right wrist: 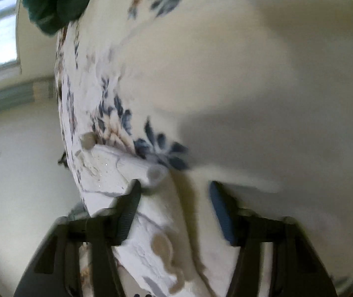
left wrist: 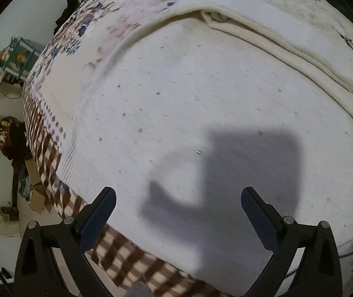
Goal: Fold small clothes
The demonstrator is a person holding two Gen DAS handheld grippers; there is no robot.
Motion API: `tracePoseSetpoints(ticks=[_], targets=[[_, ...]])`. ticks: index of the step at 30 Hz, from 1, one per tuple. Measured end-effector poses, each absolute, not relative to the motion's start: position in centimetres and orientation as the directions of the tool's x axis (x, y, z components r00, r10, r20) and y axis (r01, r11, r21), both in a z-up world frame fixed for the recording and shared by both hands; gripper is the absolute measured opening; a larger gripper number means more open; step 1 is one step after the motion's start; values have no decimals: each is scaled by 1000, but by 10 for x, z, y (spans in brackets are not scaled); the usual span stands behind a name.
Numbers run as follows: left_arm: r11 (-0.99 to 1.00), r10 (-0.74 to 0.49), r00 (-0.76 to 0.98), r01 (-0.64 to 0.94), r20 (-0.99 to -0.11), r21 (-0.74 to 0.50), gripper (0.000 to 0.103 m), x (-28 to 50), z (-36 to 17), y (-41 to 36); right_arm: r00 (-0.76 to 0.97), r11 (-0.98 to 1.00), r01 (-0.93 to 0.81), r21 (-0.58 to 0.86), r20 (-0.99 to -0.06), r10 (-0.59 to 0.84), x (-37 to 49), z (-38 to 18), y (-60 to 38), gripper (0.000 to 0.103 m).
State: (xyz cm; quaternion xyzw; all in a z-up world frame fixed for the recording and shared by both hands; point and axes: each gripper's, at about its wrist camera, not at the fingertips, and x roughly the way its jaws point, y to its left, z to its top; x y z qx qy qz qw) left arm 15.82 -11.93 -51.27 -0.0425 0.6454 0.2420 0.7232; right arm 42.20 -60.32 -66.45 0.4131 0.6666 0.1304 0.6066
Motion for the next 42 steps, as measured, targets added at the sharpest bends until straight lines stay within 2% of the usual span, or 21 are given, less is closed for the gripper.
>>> tracePoseSetpoints(ticks=[2,5,10,13,14,15,21,24,26,27,28,29,30,33,38,39,40,41,42], targets=[[884,306,48,-385,-951,265,103,159,-510,-129,83,739,314,596,-792,604,428,-646,-604,6],[889,300,56,-378,-952,258,103,160,-504,-137,125,792,312,525,-849,514,438,-633,-625,4],[917,266,73,-326,-961,229,103,164,-491,-162,-47,820,241,519,-838,544,452,-641,-599,7],[955,195,98,-246,-976,166,103,156,-481,-193,-115,813,207,545,-811,573,442,-616,-601,26],[967,162,100,-216,-982,137,103,153,-479,-205,-131,814,192,549,-808,575,435,-606,-606,42],[979,126,97,-175,-987,107,103,147,-479,-221,-144,815,177,553,-804,577,423,-595,-613,48],[999,-45,-3,18,-999,-45,103,104,-524,-318,-221,824,225,520,-797,563,366,-574,-671,49],[995,-36,-68,91,-997,-43,101,87,-565,-357,-206,820,249,515,-799,565,353,-589,-698,49],[992,-14,-87,121,-996,-24,78,81,-581,-367,-176,791,285,541,-782,598,355,-601,-707,49],[989,23,-58,145,-998,14,56,78,-582,-370,-158,770,303,561,-767,621,357,-607,-710,49],[988,28,-33,153,-999,23,27,77,-578,-370,-138,744,319,587,-748,649,361,-612,-710,49],[988,35,-9,154,-999,33,12,76,-573,-369,-120,715,335,614,-725,678,365,-617,-705,53],[989,38,10,146,-999,40,5,76,-567,-364,-101,686,350,638,-702,705,370,-622,-702,56],[994,-15,58,111,-998,-8,3,76,-542,-347,-57,601,391,697,-633,772,388,-639,-683,56],[995,-64,110,80,-992,-55,3,77,-496,-321,-45,521,460,719,-567,823,410,-670,-645,56],[995,-73,123,71,-990,-65,3,77,-485,-313,-32,520,450,726,-569,822,413,-669,-639,51],[996,-80,132,60,-988,-72,3,79,-473,-306,-14,524,434,733,-576,817,414,-663,-633,37],[996,-88,144,47,-986,-81,3,77,-465,-300,-22,543,424,725,-591,806,417,-659,-625,9],[995,-95,158,34,-983,-91,3,77,-456,-288,-18,563,404,721,-609,793,418,-649,-619,9]])
